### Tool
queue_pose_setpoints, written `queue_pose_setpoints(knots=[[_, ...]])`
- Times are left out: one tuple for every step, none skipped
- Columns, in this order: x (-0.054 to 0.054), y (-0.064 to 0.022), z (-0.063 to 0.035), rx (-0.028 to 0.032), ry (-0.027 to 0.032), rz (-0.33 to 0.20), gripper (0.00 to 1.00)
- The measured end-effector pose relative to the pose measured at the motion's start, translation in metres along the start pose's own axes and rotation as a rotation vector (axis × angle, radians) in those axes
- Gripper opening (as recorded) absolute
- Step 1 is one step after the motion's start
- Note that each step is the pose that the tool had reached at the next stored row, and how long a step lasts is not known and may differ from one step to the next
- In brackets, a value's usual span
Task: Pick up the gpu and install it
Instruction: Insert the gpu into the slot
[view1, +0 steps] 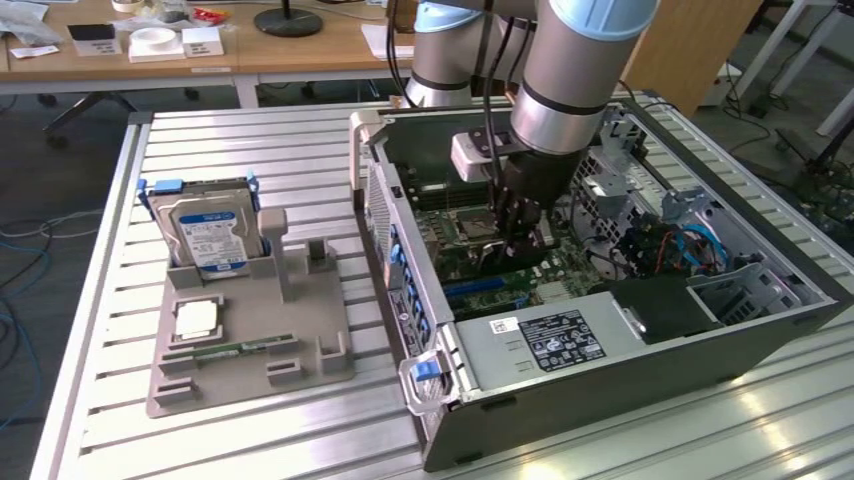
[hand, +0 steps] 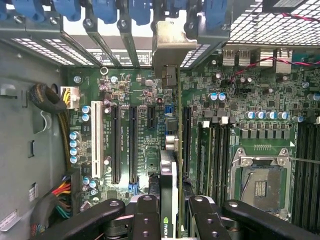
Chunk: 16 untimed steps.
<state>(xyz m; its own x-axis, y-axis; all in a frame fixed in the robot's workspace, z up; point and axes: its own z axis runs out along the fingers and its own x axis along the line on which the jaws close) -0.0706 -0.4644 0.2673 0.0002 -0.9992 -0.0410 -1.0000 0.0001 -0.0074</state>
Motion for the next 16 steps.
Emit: queue_pose_setpoints(knots=[[-0.0001,0.0000,0.0000,0.0000,0.0002,0.000,0.27],[-0.0006,0.0002,0.0001,0.0000,0.0001,0.000,0.27],[-0.0011,0.0006,0.0002,0.0000,0.0000,0.000,0.27],[-0.0015,0.0008,0.0003,0.0001,0.0000,0.000,0.27],[-0.0015,0.0007,0.0004,0.0000,0.0000,0.000,0.27],[-0.0015,0.0008,0.0004,-0.0001,0.0002,0.000,0.27],[-0.0015,0.0010,0.0009,0.0000,0.0000,0.000,0.27],[-0.0016,0.0012,0.0017,0.0001,-0.0001,0.000,0.27],[-0.0015,0.0016,0.0026,0.0001,-0.0001,0.000,0.27],[-0.0015,0.0019,0.0034,0.0001,0.0001,0.000,0.27],[-0.0014,0.0022,0.0041,0.0000,0.0001,0.000,0.27],[-0.0014,0.0022,0.0043,0.0000,0.0002,0.000,0.27],[-0.0014,0.0022,0.0042,-0.0001,0.0002,0.000,0.27],[-0.0014,0.0025,0.0043,0.0000,0.0002,0.000,0.27],[-0.0014,0.0032,0.0044,0.0000,0.0000,0.000,0.27],[-0.0014,0.0039,0.0045,0.0001,-0.0001,0.000,0.27]])
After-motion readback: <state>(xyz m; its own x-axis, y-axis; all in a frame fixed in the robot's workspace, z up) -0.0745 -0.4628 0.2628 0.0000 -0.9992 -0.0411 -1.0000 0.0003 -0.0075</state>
